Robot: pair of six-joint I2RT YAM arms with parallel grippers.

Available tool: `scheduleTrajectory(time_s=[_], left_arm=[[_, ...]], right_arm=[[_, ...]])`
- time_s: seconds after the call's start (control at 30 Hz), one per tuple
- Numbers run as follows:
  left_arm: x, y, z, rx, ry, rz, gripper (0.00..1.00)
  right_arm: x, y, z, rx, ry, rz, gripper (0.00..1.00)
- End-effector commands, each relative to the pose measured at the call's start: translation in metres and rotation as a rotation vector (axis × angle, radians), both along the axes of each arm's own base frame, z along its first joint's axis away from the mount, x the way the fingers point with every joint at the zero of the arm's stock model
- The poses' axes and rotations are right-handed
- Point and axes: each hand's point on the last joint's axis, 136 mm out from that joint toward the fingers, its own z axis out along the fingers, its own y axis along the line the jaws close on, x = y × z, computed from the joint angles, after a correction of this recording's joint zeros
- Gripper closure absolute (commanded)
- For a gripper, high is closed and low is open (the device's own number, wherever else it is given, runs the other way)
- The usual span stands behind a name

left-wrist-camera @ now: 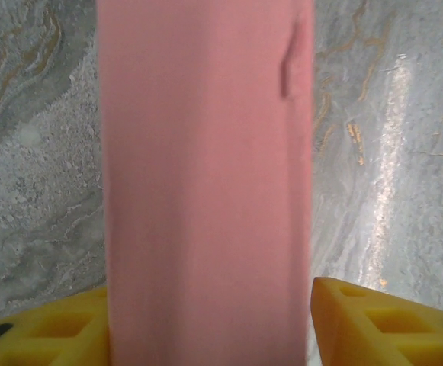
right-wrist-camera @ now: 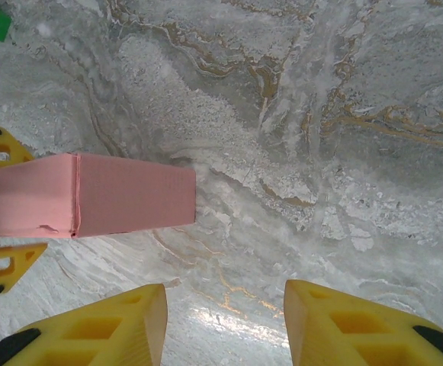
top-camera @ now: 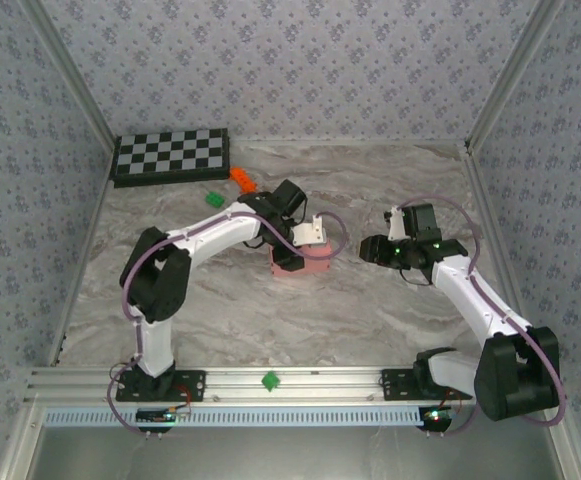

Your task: Fold the paper box

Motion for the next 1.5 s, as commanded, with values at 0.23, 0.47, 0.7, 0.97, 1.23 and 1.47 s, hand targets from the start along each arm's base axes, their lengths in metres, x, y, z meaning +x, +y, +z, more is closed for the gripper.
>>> scheduleTrajectory(time_s=[0.23,0.47,0.7,0.97,1.23,1.47], left_arm=[[0.009,0.002,0.001,0.038,-0.055,0.005,0.58],[0.029,0.003,0.016,0.032,-0.18,0.05,0.6],[0.061,0.01,0.039,0.03,-0.424,0.113,0.59],[0.094,0.012,0.046,0.077,-0.701,0.16,0.58],[0.115,0.011,0.03,0.135,-0.861,0.192,0.58],[0.121,0.008,0.014,0.152,-0.928,0.195,0.57]], right_arm=[[-0.002,0.0,-0.004,0.022,0.018,-0.004,0.54],[-0.003,0.0,-0.008,0.021,0.029,-0.003,0.54],[-0.004,-0.002,-0.012,0.023,0.039,-0.007,0.54],[-0.005,-0.003,-0.016,0.024,0.044,-0.012,0.54],[-0.007,-0.003,-0.019,0.024,0.054,-0.014,0.54],[-0.008,-0.005,-0.021,0.025,0.059,-0.02,0.54]])
